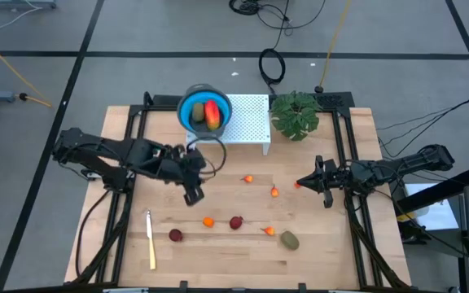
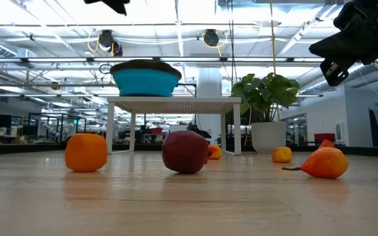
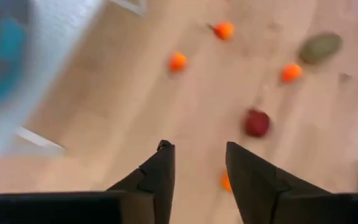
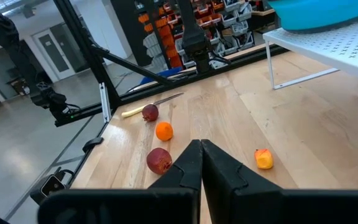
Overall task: Pick & Place Fruit
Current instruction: Put the pomegranate in the blue strainer bowl on the shelf
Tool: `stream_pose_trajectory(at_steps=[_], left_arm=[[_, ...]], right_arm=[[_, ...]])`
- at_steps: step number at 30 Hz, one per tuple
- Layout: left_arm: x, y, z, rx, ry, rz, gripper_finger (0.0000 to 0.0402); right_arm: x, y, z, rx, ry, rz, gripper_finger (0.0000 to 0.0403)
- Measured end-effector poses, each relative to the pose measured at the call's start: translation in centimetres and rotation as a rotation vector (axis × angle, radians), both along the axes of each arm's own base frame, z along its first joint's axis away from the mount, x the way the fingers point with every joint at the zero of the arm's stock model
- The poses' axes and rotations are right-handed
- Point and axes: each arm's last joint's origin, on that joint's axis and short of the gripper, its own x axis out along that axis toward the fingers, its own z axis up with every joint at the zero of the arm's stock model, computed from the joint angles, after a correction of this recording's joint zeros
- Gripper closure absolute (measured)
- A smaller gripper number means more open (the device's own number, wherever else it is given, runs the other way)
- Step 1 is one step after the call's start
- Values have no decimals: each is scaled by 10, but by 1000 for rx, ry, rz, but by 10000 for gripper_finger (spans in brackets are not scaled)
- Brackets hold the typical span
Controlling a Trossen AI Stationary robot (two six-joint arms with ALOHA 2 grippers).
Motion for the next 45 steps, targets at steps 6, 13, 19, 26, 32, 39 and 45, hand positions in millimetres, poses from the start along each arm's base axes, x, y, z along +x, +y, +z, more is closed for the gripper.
stream_pose_trajectory(at_steps=[6, 13, 19, 26, 32, 39, 45], left_arm=[[-10, -17, -3, -203, 66, 112, 289], [-26, -32, -9, -349, 201, 319, 304], [-48, -41, -13, -307, 346, 466, 305], [-59, -48, -29, -242, 414, 559, 304], [-68, -54, -61, -230, 569, 559, 304], [-64, -58, -97, -260, 574, 533, 304], [-61, -61, -111, -279, 541, 454, 285]], right_arm=[[0, 0, 0, 1, 0, 0, 403], [0, 0, 0, 0, 0, 0, 403], [0, 0, 0, -1, 0, 0, 403], [0, 0, 0, -1, 0, 0, 403], [0, 0, 0, 2, 0, 0, 403], [0, 0, 0, 2, 0, -1, 403], [0, 0, 0, 2, 0, -4, 403]])
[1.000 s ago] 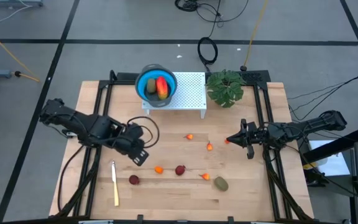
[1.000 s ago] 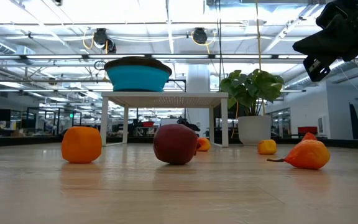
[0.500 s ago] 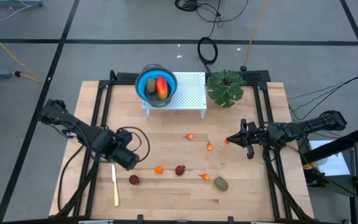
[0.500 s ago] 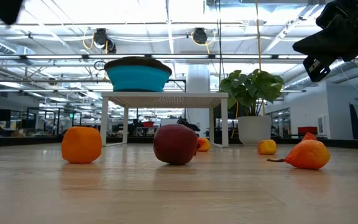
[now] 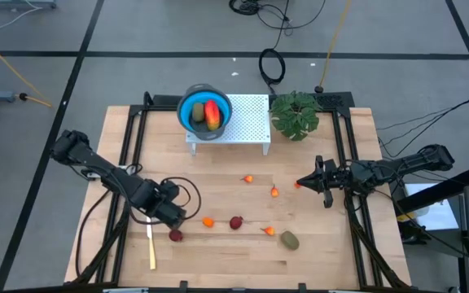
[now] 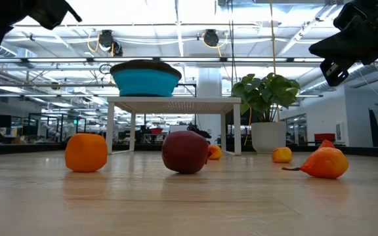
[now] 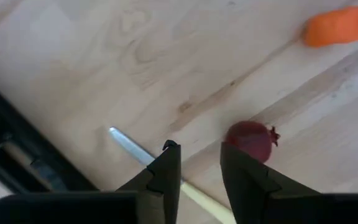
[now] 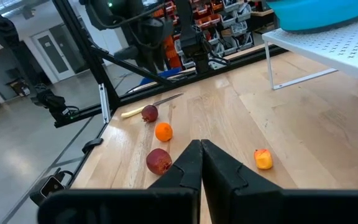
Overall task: Pick & Place Fruit
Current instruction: Put the pomegranate in the blue strainer bowl on the shelf
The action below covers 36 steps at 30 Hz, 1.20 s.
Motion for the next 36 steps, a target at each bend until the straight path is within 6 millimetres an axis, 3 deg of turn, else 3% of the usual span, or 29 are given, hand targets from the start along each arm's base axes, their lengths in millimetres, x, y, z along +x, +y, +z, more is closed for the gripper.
stream_pose_trajectory(at_steps=[8, 18, 24, 36], left_arm=[[4, -5, -2, -34, -44, 21, 181], [4, -28, -8, -75, -72, 269, 70], [14, -42, -21, -87, -91, 405, 46], [29, -62, -76, -19, 91, 285, 42]], right_arm=[[0, 0, 0, 0, 0, 0, 403], [0, 0, 0, -2, 0, 4, 403], [0, 0, 0, -3, 1, 8, 403], [0, 0, 0, -3, 0, 8, 403]])
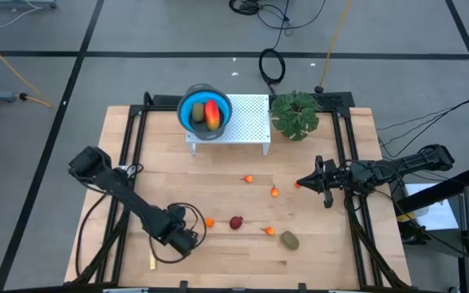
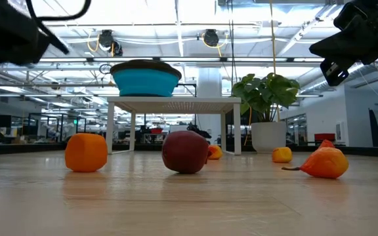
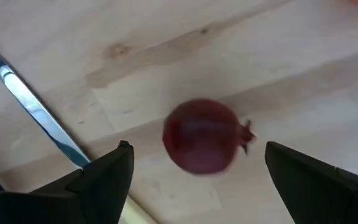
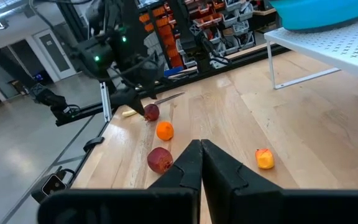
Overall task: Pick & Place Fruit
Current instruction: Put the pomegranate in the blue strainer bowl on the shelf
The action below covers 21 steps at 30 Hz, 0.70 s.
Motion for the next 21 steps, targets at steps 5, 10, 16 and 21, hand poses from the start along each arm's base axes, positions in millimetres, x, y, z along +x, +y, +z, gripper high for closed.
stream_pose_trajectory(at_steps=[5, 10, 16, 21], left_arm=[[7, -5, -10, -11, -32, -32, 51], [11, -7, -17, -2, -42, -63, 63], [13, -7, -24, 9, -25, -74, 68], [14, -6, -24, 24, -36, -71, 67]], right_arm=[[0, 0, 0, -4, 0, 0, 403], [0, 0, 0, -4, 0, 1, 403], [0, 0, 0, -4, 0, 1, 403], [0, 0, 0, -4, 0, 1, 403]])
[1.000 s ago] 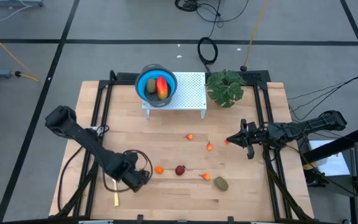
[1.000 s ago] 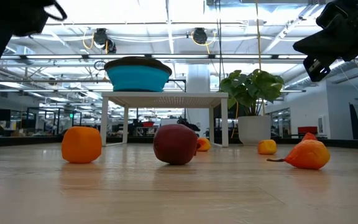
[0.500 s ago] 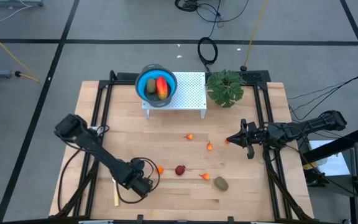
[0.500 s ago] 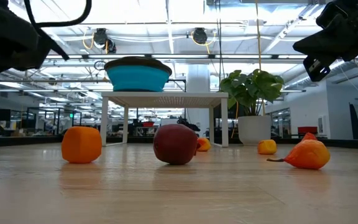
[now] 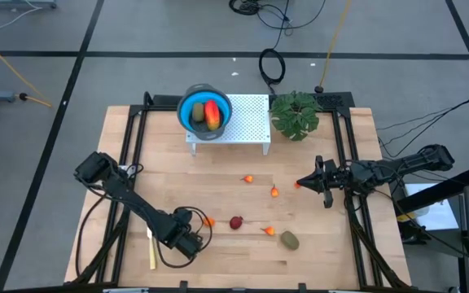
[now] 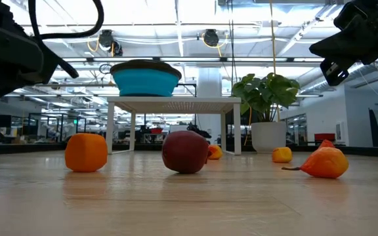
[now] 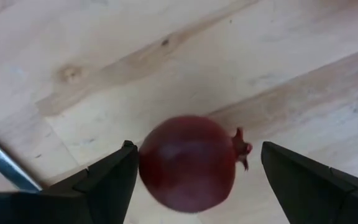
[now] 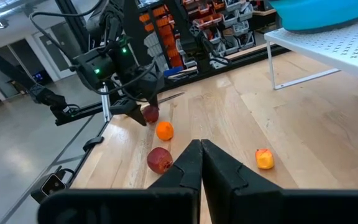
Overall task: Pick & Place Fruit
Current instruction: Put the pomegranate in the blue strainer bowl on the shelf
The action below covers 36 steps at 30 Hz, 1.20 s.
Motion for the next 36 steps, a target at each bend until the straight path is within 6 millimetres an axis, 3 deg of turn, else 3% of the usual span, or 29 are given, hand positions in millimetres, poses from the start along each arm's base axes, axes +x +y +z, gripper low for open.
stream_pose_trajectory(at_steps=[8, 22, 27, 30, 36], left_arm=[[1, 1, 0, 15, -12, 1, 90], [1, 1, 0, 8, -10, 5, 174], [1, 2, 3, 12, -22, -5, 179], [0, 4, 12, 16, -65, -45, 179], [-6, 15, 49, 86, -262, -158, 185]], right_arm=[[0, 0, 0, 0, 0, 0, 403], [0, 0, 0, 0, 0, 0, 403], [0, 0, 0, 0, 0, 0, 403], [0, 0, 0, 0, 0, 0, 403], [0, 0, 0, 0, 0, 0, 403]])
